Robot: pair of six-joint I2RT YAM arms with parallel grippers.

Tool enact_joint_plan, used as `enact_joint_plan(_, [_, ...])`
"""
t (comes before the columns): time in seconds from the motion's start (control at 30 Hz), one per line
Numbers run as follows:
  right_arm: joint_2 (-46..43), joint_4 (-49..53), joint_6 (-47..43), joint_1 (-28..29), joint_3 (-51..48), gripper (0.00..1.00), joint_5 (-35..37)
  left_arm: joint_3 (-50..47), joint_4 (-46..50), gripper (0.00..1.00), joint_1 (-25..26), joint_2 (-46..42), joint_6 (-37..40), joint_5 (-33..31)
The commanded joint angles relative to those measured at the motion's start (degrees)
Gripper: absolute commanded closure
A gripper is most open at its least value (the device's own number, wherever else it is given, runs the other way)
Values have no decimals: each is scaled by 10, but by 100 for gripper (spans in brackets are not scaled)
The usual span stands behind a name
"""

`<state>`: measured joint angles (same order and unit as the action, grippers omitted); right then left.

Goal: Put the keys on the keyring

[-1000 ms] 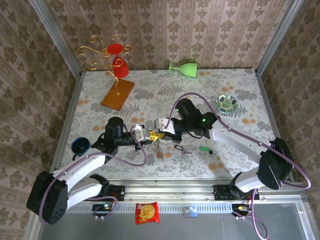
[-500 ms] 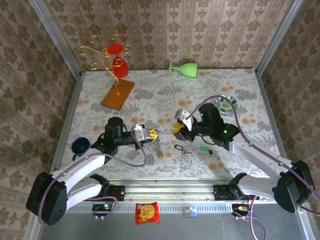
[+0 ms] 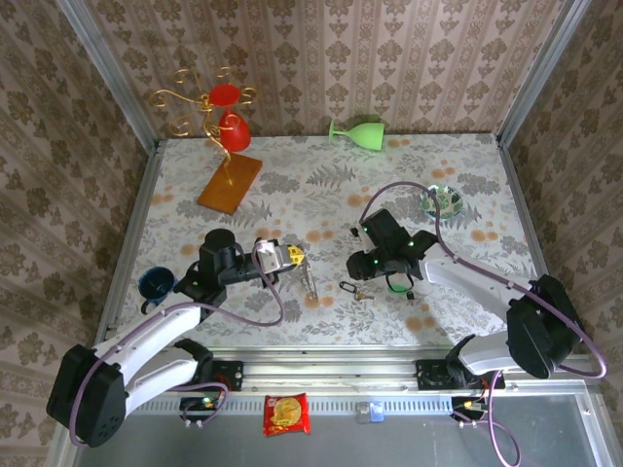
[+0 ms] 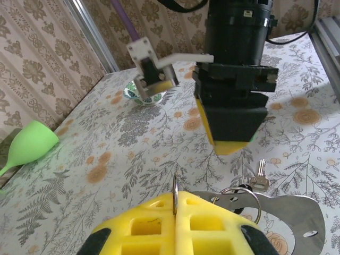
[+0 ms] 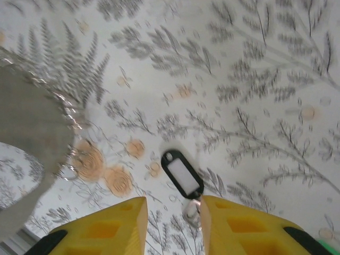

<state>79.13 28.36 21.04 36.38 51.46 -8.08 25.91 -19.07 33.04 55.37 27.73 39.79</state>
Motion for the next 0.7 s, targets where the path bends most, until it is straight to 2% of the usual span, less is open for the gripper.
enact_joint_plan(0.0, [2,51,8,16,20,63,2,5,5,100,2,-15,15,-13])
enact_joint_plan(0.17, [2,57,-118,45,48,61,40,12,34,100,2,-32,81,-53])
enact_joint_plan(0.3, [22,54,-212,43,65,58,45,28,80,100,2,-48,145,-78])
enact_joint_plan(0.37, [51,83,-241,33,91,58,34,37,109,100,2,-53,178,-90])
enact_joint_plan(0.53, [131,165,-240,26,155,59,7,27,108,100,7,-76,235,-121])
enact_joint_plan(0.67, [160,199,-189,21,169,58,45,13,84,100,8,-90,262,-127])
